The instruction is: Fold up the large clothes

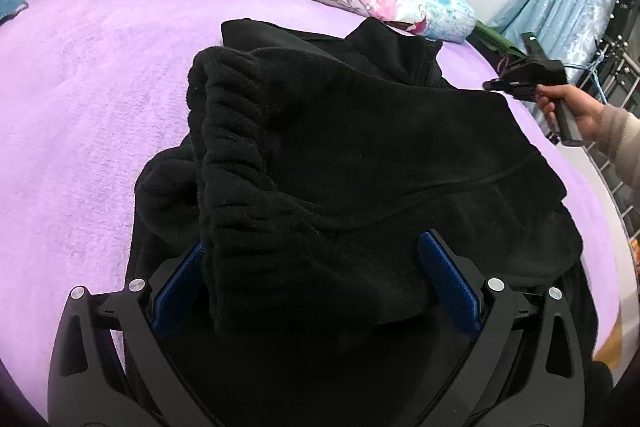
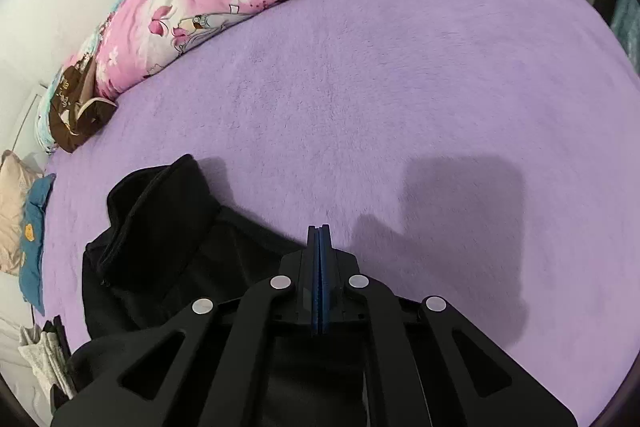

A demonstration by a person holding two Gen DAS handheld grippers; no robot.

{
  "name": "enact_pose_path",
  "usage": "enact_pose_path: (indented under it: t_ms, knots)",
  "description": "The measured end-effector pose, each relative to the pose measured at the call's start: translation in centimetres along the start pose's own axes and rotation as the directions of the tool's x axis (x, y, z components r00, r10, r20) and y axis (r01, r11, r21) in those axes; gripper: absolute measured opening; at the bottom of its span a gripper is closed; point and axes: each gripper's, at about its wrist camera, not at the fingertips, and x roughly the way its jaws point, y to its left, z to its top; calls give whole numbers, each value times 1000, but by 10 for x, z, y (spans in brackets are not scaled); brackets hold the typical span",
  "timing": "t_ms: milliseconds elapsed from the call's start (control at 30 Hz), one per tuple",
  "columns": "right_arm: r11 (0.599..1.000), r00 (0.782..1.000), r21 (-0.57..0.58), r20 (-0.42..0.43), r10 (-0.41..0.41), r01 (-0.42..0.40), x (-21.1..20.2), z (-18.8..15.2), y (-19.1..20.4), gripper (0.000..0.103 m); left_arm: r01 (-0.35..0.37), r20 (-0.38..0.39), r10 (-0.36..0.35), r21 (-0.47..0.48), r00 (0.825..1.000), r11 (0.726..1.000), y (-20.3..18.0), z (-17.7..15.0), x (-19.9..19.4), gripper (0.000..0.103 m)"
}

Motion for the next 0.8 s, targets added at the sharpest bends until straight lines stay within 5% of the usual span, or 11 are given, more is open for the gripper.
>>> enact_pose_path:
  t_ms: [233, 300, 367, 600, 800]
  knots:
    - [1000, 999, 6, 39, -5, 5, -7, -19, -7, 11, 14, -5, -14, -12, 1000, 1000, 2, 1, 0, 97]
    - [999, 998, 30, 63, 25, -27, -22, -28, -12, 34, 15, -4, -15, -21, 1000, 1000, 2, 2, -1, 97]
    - [993, 993, 71, 81, 86, -92, -43, -44, -18, 88, 27, -2, -27, -34, 1000, 999, 2, 1, -5, 97]
    - [994, 994, 15, 33, 109, -109, -101, -142, -23, 91, 50, 20, -49, -55, 999, 997, 4, -17, -36, 97]
    - [990, 991, 38, 4, 136, -136, -129, -247, -47, 91, 7, -26, -12, -164, 1000, 986, 22, -49, -56, 97]
